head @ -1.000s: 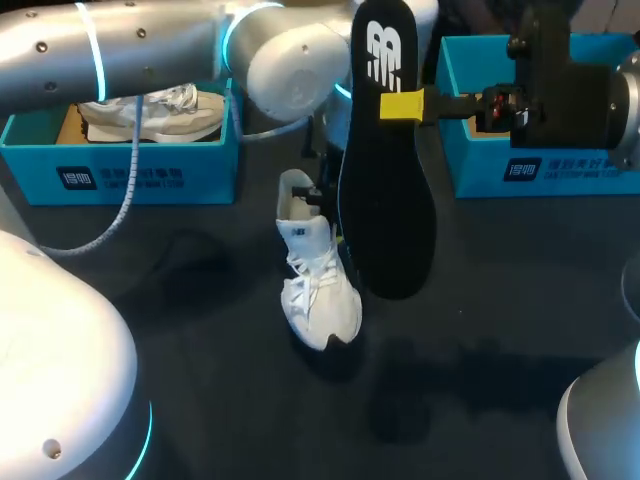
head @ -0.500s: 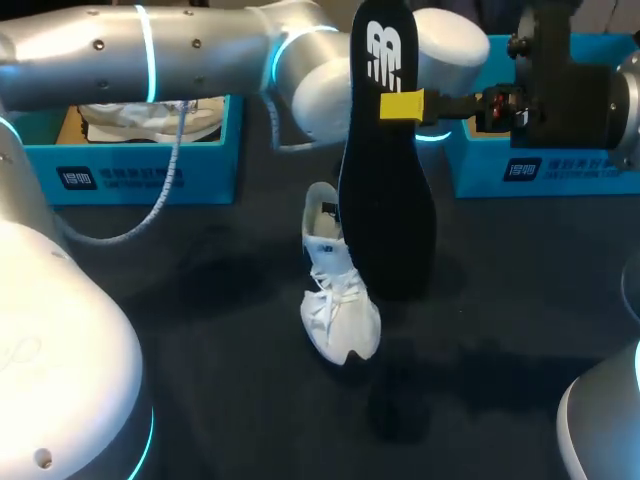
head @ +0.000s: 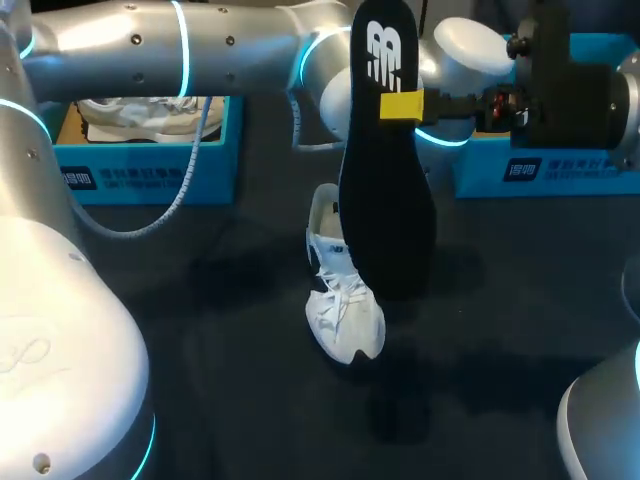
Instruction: Take the shoe out of the shoebox, open the shoe tongue, remove and reinsert the insole, then place the shoe into the shoebox
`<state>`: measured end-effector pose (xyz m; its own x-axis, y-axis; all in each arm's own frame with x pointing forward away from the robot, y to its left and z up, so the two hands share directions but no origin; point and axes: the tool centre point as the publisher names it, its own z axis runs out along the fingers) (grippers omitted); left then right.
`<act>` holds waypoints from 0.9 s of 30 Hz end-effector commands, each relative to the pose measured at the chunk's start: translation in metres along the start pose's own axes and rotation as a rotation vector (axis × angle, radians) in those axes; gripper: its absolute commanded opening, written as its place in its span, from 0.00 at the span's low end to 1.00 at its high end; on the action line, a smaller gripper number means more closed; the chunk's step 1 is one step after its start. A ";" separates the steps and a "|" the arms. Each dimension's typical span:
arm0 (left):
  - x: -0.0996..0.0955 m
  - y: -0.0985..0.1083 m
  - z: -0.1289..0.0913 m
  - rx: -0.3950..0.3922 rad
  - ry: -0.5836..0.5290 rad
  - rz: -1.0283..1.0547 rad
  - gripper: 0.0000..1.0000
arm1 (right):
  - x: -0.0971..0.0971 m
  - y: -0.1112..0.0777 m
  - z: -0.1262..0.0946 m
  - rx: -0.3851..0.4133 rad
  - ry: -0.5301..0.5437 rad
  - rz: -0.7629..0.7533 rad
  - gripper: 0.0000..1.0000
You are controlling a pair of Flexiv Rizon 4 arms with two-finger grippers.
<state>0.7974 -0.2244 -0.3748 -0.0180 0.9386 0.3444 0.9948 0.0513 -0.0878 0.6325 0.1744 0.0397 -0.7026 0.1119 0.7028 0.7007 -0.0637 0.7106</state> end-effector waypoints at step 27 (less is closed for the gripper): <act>0.011 -0.012 -0.033 -0.056 -0.084 0.029 1.00 | -0.001 0.000 0.003 0.000 0.000 0.001 0.00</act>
<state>0.7938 -0.2467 -0.3630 0.0109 0.9465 0.3226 0.9977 0.0113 -0.0669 0.6325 0.1744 0.0397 -0.7026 0.1119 0.7028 0.7007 -0.0636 0.7106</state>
